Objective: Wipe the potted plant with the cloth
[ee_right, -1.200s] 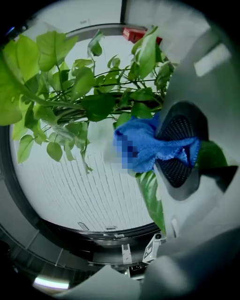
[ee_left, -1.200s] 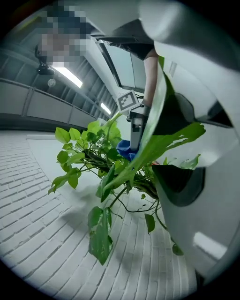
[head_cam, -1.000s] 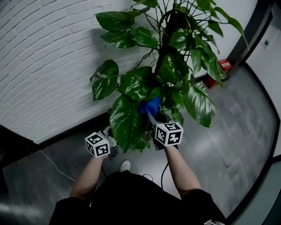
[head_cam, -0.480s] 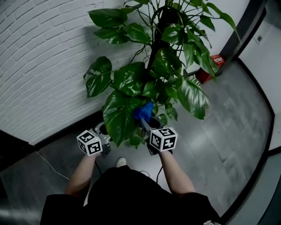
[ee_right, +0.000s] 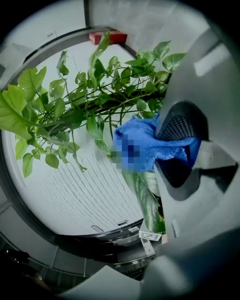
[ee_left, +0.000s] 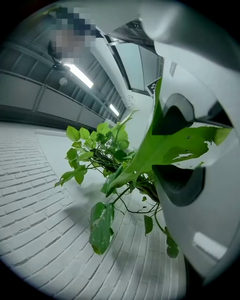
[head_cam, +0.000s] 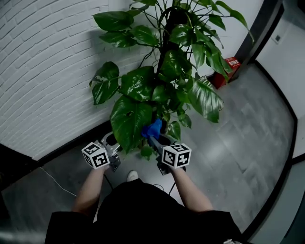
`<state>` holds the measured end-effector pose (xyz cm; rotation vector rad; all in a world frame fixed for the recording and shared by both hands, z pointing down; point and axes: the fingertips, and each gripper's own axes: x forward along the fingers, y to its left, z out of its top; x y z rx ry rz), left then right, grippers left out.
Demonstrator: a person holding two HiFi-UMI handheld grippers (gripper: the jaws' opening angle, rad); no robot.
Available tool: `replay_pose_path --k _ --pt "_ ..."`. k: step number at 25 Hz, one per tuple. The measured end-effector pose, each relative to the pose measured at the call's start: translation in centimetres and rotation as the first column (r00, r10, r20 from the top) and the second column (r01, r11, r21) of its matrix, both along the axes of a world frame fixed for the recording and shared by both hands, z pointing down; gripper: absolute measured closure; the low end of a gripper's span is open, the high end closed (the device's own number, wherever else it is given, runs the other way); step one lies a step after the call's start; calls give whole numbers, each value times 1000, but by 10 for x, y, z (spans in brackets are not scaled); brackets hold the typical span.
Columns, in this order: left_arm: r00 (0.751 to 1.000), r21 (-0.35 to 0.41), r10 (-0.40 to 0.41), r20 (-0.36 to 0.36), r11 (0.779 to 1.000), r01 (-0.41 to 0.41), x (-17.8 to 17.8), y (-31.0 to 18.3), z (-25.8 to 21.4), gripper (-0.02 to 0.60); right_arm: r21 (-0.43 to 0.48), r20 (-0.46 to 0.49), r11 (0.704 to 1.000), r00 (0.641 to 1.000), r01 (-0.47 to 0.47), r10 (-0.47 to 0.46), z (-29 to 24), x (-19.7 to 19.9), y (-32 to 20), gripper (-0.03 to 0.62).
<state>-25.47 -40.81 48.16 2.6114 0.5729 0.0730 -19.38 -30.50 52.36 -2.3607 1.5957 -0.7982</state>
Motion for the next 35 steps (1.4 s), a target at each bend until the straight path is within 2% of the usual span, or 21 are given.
replay_pose_path --k 8,15,20,23,25,30,35 --pt "999 20 -35 2 999 35 -17 7 5 377 -58 -18 997 999 49 -51 9 -33 9 490" --pt "994 19 -105 22 994 105 -60 19 15 377 -52 -15 998 999 46 -47 16 -58 34 490" --pt "983 103 -182 29 979 179 -100 24 10 377 -31 -19 998 999 47 -48 15 -79 54 490" --pt "973 137 -232 -17 963 232 -118 19 -11 377 -16 -52 999 998 46 -47 2 -87 61 490" --pt "972 169 -231 -44 957 236 -123 16 -21 377 4 -87 999 995 43 -42 -12 -88 62 490" --pt "971 189 -213 -106 955 230 -109 13 -52 377 58 -148 998 989 7 2 -48 -81 58 490" --pt "974 195 -121 -191 968 159 -93 20 -85 377 77 -162 994 982 -82 94 -60 -66 68 490"
